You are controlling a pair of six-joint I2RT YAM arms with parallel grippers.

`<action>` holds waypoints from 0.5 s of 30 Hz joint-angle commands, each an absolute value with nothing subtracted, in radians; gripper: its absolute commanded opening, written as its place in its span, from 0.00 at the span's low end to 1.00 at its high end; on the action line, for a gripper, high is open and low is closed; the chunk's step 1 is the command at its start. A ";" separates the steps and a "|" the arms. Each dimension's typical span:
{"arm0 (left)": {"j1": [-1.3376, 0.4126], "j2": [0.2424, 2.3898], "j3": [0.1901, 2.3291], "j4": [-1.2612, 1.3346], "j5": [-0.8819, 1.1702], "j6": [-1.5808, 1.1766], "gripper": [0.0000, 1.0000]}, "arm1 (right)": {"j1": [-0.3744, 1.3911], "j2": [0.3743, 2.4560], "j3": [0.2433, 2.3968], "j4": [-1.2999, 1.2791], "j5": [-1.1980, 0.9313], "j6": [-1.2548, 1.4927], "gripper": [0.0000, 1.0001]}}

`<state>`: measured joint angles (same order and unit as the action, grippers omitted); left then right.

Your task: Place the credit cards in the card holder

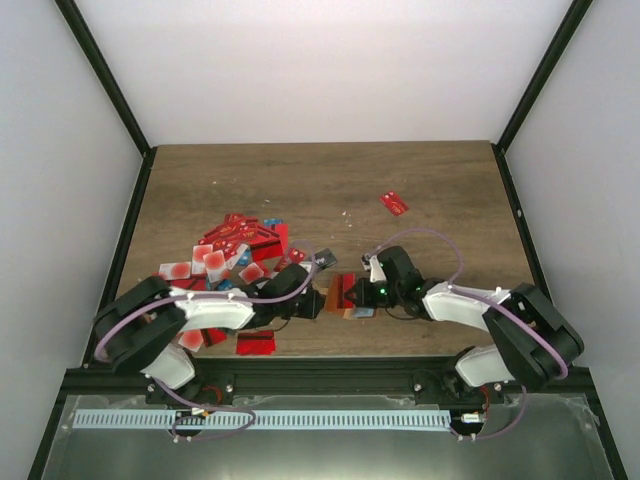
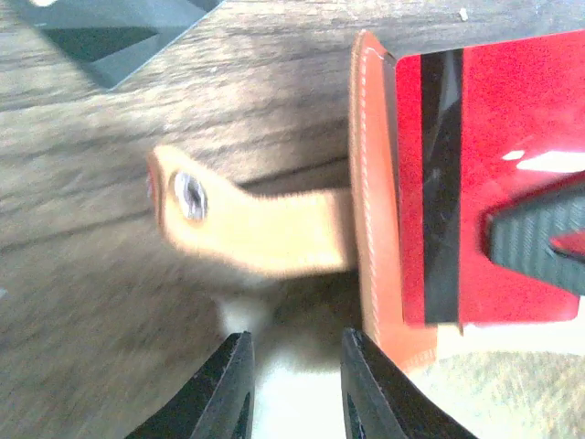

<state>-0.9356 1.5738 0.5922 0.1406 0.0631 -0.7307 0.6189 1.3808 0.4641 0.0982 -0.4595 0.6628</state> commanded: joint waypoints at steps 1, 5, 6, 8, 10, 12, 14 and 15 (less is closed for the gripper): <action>-0.951 1.404 0.593 -0.080 0.000 -0.709 0.30 | 0.630 1.390 0.425 0.078 -0.417 0.637 0.01; -0.951 1.306 0.577 0.006 0.074 -0.718 0.37 | 0.631 1.366 0.415 0.086 -0.432 0.629 0.01; -0.951 1.301 0.571 0.051 0.108 -0.728 0.39 | 0.631 1.356 0.411 0.094 -0.439 0.625 0.01; -0.949 1.314 0.563 0.159 0.164 -0.752 0.40 | 0.630 1.338 0.404 0.112 -0.454 0.623 0.01; -0.949 1.358 0.561 0.274 0.232 -0.775 0.40 | 0.628 1.331 0.407 0.121 -0.472 0.620 0.01; -0.948 1.420 0.566 0.364 0.262 -0.802 0.39 | 0.626 1.326 0.410 0.123 -0.486 0.618 0.01; -0.945 1.489 0.564 0.450 0.287 -0.826 0.38 | 0.622 1.313 0.405 0.125 -0.491 0.618 0.01; -0.942 1.522 0.560 0.494 0.303 -0.841 0.38 | 0.616 1.304 0.397 0.129 -0.488 0.621 0.01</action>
<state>-0.9451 1.4208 0.5793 0.2729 0.2058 -0.7822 0.6212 1.3380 0.4103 0.1173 -0.4725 0.6399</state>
